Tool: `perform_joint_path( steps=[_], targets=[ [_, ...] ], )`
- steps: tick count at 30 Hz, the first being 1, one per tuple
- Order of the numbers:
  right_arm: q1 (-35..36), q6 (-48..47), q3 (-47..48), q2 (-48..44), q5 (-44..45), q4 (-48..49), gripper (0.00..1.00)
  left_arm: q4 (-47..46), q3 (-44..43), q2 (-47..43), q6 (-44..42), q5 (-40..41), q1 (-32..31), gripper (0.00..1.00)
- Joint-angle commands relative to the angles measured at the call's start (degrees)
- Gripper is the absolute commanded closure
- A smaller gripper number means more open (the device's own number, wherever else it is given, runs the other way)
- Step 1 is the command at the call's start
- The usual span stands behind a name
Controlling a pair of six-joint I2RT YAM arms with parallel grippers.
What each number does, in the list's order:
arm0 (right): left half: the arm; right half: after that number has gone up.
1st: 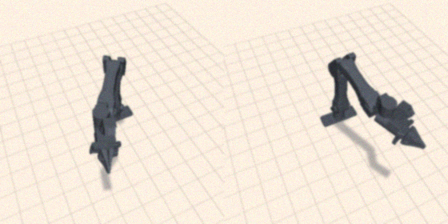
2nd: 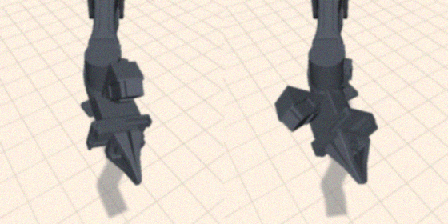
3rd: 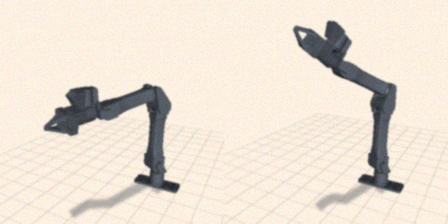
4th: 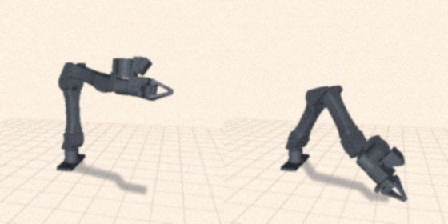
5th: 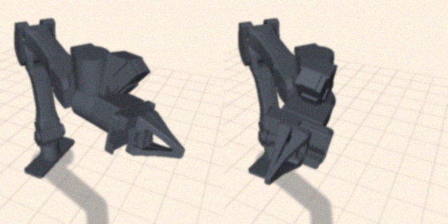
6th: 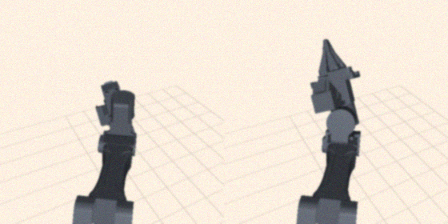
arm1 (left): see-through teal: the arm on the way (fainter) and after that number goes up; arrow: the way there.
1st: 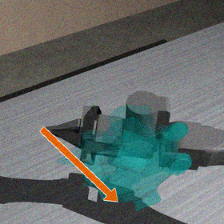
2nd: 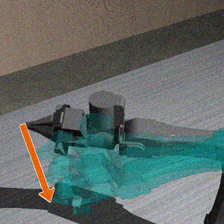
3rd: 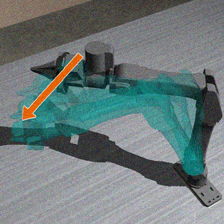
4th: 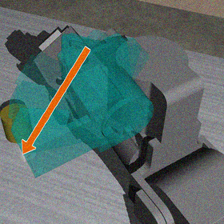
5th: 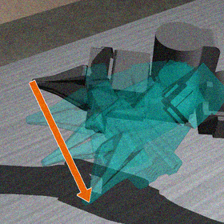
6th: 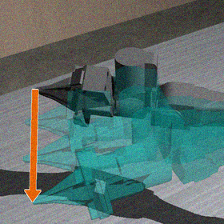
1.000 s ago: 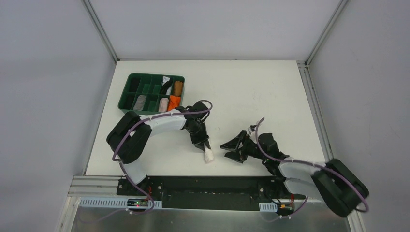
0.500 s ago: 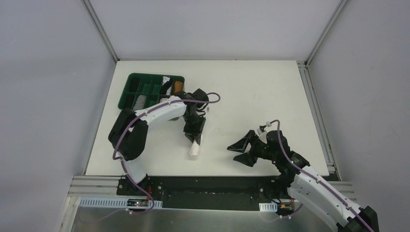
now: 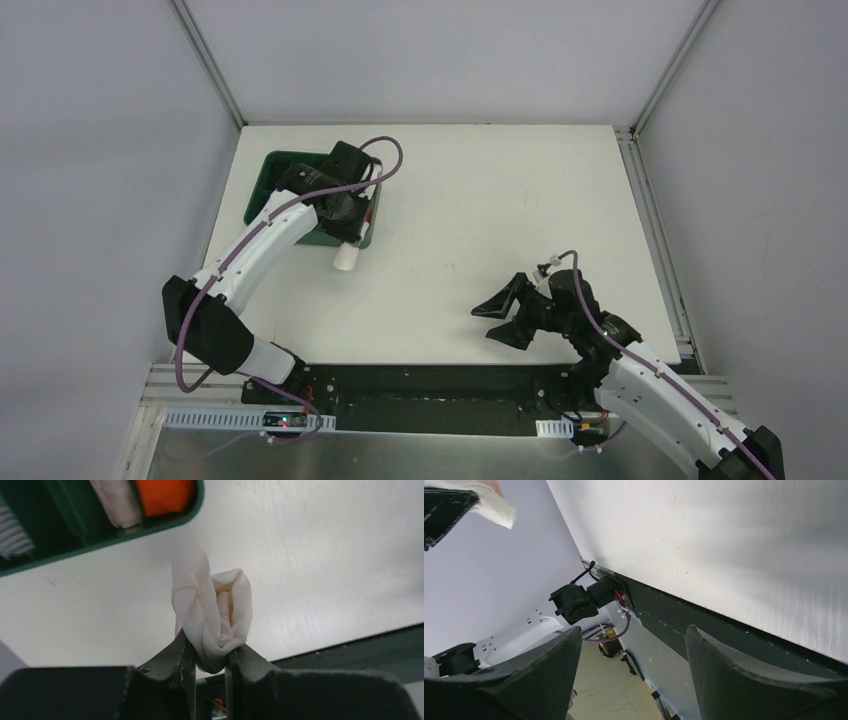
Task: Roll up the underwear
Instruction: Place the underwear in the storage box.
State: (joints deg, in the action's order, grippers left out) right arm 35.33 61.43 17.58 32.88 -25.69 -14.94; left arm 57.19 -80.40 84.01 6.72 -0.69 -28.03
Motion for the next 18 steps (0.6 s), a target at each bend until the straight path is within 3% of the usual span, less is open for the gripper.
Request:
perform_joint_path(
  steps=[1, 6, 9, 10, 11, 12, 18],
  targets=[
    [-0.1, -0.3, 1.9, 2.2, 0.2, 0.7, 0.22, -3.0, -2.0, -2.3, -9.0, 11.2, 0.2, 1.0],
    [-0.2, -0.3, 2.2, 4.7, 0.2, 1.8, 0.22, -5.4, -4.9, 1.1, -10.0, 15.0, 2.1, 1.0],
    [-0.1, -0.3, 2.0, 4.3, 0.2, 1.8, 0.22, -4.8, -7.0, 2.1, -9.6, 11.2, 6.2, 1.0],
    [-0.1, -0.3, 1.9, 4.1, 0.2, 1.8, 0.11, -4.9, -7.6, 2.4, -9.9, 9.4, 7.7, 1.0],
    [-0.1, -0.3, 1.8, 4.0, 18.0, 1.7, 0.12, -5.0, -8.1, 2.8, -10.3, 8.0, 9.1, 1.0],
    [-0.1, -27.7, 1.6, 4.1, 19.2, 1.3, 0.12, -5.2, -8.6, 3.5, -10.8, 7.2, 10.2, 1.0],
    [-0.2, -23.4, 1.1, 2.8, 17.2, 0.1, 0.12, -4.2, -14.8, 11.4, -10.5, 3.6, 16.3, 1.0]
  ],
)
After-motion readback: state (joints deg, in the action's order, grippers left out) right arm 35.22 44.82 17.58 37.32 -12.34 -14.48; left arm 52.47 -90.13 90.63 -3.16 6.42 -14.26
